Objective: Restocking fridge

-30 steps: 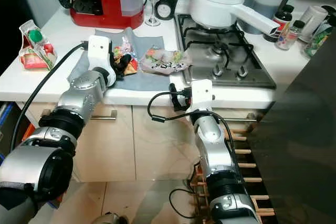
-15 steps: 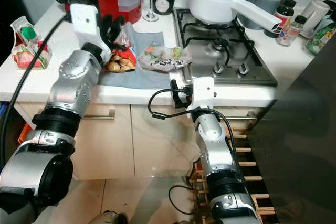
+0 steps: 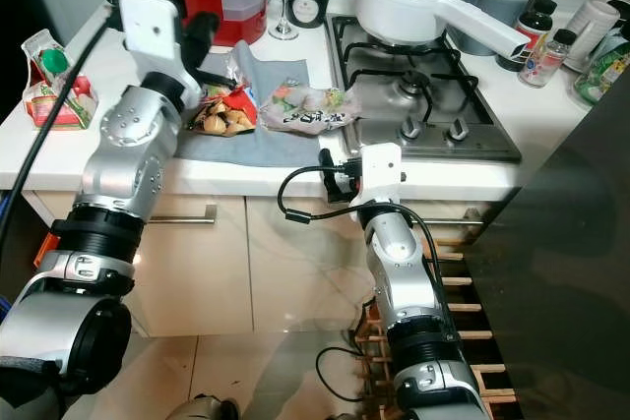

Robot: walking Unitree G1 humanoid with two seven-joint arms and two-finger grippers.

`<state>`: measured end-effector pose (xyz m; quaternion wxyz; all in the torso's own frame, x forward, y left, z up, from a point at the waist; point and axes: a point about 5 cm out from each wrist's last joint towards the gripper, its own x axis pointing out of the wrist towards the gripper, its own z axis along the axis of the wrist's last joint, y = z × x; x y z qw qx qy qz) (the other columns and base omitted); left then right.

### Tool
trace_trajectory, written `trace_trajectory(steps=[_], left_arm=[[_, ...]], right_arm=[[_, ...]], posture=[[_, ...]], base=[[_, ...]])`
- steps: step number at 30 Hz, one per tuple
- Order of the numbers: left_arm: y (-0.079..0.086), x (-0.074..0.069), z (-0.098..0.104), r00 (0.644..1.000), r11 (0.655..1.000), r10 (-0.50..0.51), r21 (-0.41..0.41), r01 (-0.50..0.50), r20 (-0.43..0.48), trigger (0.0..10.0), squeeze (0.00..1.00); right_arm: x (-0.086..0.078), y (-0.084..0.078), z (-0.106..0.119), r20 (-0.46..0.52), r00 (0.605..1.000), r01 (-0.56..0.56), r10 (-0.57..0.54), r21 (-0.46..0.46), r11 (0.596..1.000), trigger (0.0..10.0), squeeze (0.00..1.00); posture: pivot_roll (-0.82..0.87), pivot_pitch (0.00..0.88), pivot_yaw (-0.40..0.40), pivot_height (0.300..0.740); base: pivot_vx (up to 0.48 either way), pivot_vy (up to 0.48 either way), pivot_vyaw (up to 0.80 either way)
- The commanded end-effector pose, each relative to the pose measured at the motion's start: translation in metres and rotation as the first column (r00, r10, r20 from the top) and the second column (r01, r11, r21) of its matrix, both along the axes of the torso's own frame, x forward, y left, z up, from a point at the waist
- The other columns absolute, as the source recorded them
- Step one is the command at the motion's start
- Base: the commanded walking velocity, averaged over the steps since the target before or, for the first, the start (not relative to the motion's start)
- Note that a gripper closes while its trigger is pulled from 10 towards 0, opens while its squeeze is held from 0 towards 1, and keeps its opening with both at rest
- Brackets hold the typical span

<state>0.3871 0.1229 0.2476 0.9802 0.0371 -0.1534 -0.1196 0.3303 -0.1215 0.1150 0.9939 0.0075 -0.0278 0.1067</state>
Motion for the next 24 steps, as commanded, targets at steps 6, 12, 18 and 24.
trace_trajectory(steps=[6,12,18,24], left_arm=[[0.011,0.01,0.001,0.995,0.994,0.092,0.055,-0.091,-0.032,10.0,1.0],[0.034,0.008,0.008,0.966,0.943,0.254,0.209,-0.258,0.048,10.0,1.0],[0.072,0.009,0.008,0.915,0.883,0.403,0.246,-0.399,0.035,10.0,1.0],[0.112,0.004,0.025,0.863,0.843,0.505,0.193,-0.502,0.036,10.0,1.0]], right_arm=[[0.005,-0.005,0.006,0.012,1.0,0.018,-0.018,0.002,1.0,10.0,0.01],[0.003,-0.006,0.004,0.008,1.0,0.021,-0.021,0.004,1.0,10.0,0.01],[0.002,-0.003,0.0,-0.005,1.0,0.009,-0.009,0.005,1.0,10.0,0.01],[0.005,-0.001,0.002,-0.003,1.0,-0.005,0.005,0.003,1.0,10.0,0.02]], posture=[[-0.04,0.0,-0.062,0.74],[-0.03,0.0,-0.059,0.74],[-0.01,0.0,-0.066,0.74],[0.0,0.0,-0.072,0.74]], base=[[0.0,0.0,0.0],[0.0,0.0,0.0],[0.0,0.0,0.0],[0.0,0.0,0.0]])
